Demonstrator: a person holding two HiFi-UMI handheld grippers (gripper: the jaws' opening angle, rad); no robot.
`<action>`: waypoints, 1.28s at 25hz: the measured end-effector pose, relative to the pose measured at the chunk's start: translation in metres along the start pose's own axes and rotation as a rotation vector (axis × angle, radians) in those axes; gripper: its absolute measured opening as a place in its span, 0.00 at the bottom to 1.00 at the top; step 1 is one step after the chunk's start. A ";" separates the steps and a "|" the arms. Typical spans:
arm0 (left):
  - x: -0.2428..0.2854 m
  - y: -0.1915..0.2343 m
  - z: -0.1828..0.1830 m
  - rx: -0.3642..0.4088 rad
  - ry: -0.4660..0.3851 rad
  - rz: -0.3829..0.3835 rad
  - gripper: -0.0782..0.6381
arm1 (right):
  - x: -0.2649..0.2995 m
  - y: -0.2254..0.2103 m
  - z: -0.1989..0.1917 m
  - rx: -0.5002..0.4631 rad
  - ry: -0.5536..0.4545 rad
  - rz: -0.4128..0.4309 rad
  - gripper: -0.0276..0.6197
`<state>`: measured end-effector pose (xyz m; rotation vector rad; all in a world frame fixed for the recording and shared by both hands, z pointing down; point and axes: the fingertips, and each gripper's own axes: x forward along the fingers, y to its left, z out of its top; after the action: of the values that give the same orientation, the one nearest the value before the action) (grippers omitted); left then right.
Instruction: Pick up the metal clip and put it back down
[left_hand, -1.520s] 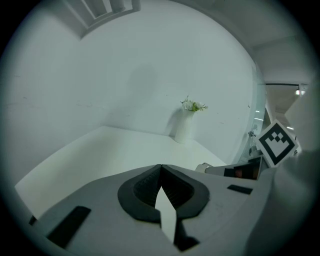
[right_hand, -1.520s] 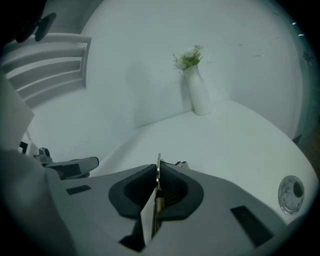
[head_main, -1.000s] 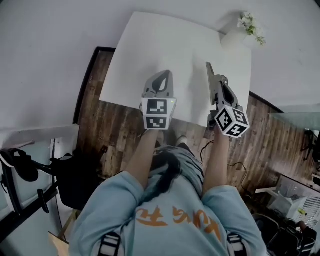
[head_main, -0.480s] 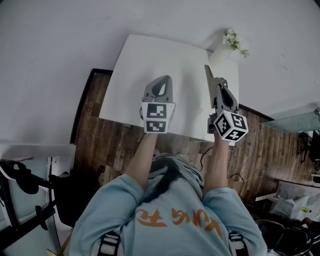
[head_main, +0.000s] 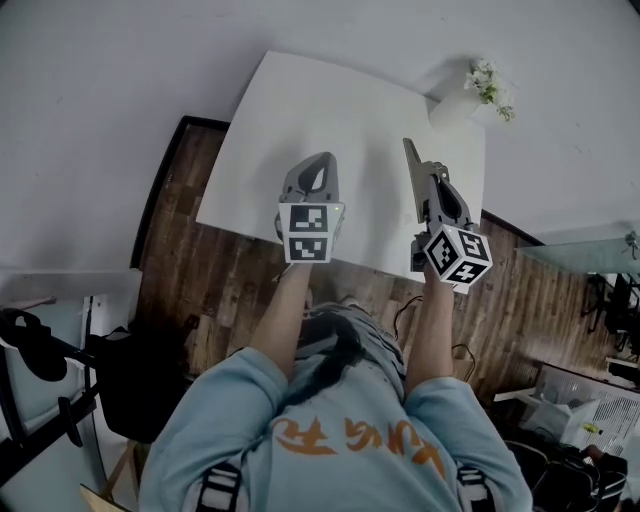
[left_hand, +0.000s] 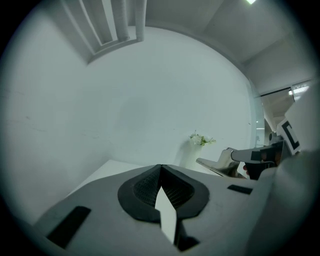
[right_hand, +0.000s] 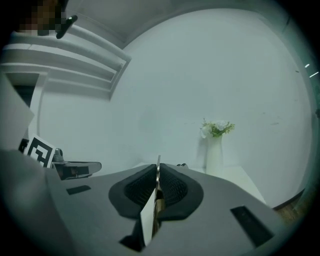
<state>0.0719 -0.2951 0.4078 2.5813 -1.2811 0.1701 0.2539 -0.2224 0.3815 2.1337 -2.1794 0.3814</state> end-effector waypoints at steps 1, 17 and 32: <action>-0.002 0.010 -0.005 -0.012 0.009 0.022 0.14 | 0.006 0.007 -0.005 0.008 0.012 0.018 0.09; -0.033 0.143 -0.085 -0.094 0.170 0.297 0.14 | 0.126 0.124 -0.102 0.078 0.212 0.302 0.10; -0.029 0.194 -0.113 -0.136 0.211 0.404 0.14 | 0.215 0.173 -0.168 0.155 0.337 0.455 0.10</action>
<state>-0.0997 -0.3541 0.5439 2.1026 -1.6500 0.4017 0.0538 -0.3939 0.5690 1.4662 -2.4641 0.8903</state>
